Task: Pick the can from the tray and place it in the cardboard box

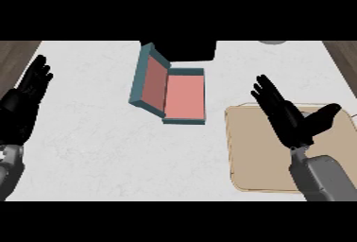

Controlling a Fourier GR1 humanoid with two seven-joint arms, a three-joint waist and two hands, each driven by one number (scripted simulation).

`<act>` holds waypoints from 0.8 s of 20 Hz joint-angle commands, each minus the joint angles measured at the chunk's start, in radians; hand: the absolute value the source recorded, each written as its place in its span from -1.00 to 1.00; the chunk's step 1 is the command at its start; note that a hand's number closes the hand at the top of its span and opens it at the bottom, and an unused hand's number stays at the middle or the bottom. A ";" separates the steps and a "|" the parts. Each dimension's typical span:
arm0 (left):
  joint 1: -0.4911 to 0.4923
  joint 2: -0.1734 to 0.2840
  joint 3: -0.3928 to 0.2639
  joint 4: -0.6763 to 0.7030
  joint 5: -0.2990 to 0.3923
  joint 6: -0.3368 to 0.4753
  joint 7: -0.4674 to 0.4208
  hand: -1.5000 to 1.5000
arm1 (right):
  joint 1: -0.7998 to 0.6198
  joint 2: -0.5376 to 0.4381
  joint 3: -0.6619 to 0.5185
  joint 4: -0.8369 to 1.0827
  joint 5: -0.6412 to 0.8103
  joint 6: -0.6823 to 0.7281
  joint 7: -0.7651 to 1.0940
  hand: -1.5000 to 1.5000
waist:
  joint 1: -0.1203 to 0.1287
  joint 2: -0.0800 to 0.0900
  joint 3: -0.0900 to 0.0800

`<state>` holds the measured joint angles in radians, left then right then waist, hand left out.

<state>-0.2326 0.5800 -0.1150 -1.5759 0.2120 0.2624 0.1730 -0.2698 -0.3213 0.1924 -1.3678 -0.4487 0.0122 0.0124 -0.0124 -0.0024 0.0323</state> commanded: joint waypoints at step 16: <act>0.206 -0.014 -0.091 0.075 -0.099 0.003 -0.079 0.00 | 0.603 0.126 -0.469 -0.117 0.443 -0.897 -0.819 -1.00 | -0.138 -0.012 -0.035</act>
<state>-0.0520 0.5813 -0.1767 -1.4942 0.1327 0.2677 0.1263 0.1743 -0.2852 -0.2793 -1.4543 -0.1183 -0.7367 -0.6458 -0.1976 -0.0252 0.0007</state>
